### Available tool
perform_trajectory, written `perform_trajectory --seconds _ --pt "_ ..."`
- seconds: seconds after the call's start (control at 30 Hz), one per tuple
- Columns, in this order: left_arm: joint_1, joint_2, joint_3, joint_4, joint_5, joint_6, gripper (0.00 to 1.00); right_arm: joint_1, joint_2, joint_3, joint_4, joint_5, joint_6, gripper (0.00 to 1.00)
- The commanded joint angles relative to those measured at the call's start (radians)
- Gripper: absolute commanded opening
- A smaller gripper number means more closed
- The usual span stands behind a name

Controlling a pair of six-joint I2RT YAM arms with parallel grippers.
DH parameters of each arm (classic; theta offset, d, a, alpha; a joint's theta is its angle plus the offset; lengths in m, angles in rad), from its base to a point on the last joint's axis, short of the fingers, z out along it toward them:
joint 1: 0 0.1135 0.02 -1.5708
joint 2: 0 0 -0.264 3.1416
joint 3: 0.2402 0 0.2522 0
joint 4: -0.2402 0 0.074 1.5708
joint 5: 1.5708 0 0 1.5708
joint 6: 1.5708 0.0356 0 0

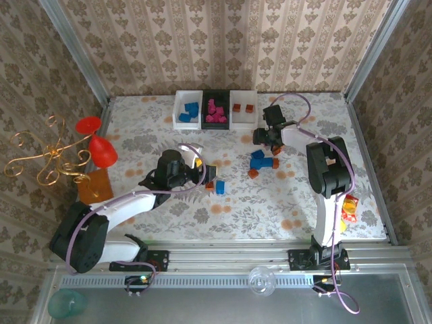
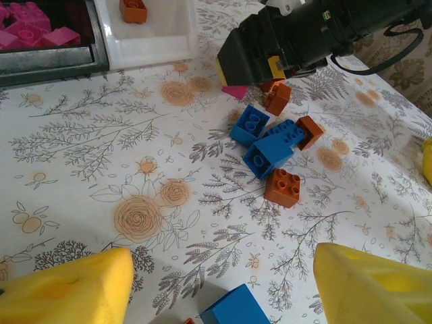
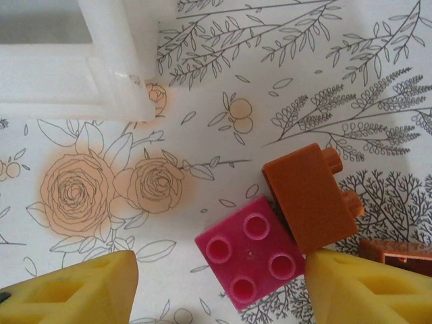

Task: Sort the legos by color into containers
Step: Move the lego to the top-center of the table.

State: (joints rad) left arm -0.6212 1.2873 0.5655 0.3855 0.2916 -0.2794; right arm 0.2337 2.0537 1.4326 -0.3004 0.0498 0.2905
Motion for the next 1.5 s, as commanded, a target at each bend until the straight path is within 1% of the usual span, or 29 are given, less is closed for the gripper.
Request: perform_trajectory --seconds 0.0,0.2,0.37,0.53,0.6,0.73,0.87,1.0,1.17,1.3,1.47 --pt "-0.002 -0.022 0.019 -0.011 -0.005 0.028 0.72 0.002 0.032 0.027 -0.055 0.018 -0.009 0.68" --pt "-0.002 -0.01 0.02 -0.007 -0.003 0.028 0.72 0.015 0.021 0.019 -0.061 -0.029 -0.031 0.66" --pt "-0.001 0.001 0.024 -0.007 -0.003 0.028 0.72 0.045 -0.046 -0.037 0.008 -0.12 -0.046 0.63" --pt "-0.002 0.004 0.025 -0.009 -0.003 0.028 0.72 0.058 -0.082 -0.068 0.05 -0.172 -0.047 0.62" --pt "-0.002 0.004 0.025 -0.01 -0.003 0.028 0.72 0.058 -0.081 -0.067 0.052 -0.157 -0.053 0.61" --pt "-0.002 0.004 0.025 -0.011 -0.002 0.029 0.72 0.062 -0.065 -0.042 0.025 -0.058 -0.073 0.61" --pt "-0.002 0.008 0.027 -0.01 -0.003 0.029 0.72 0.07 -0.033 -0.007 -0.029 0.035 -0.073 0.65" --pt "-0.002 0.019 0.031 -0.013 0.0 0.028 0.72 0.073 0.007 0.016 -0.039 0.03 -0.053 0.68" --pt "-0.002 0.029 0.034 -0.013 0.003 0.026 0.72 0.073 0.066 0.073 -0.052 0.016 -0.032 0.68" --pt "-0.002 0.029 0.034 -0.015 0.0 0.028 0.72 0.073 0.113 0.124 -0.071 0.016 -0.018 0.64" --pt "0.0 0.027 0.034 -0.018 -0.003 0.031 0.72 0.074 0.15 0.162 -0.078 0.01 -0.004 0.53"
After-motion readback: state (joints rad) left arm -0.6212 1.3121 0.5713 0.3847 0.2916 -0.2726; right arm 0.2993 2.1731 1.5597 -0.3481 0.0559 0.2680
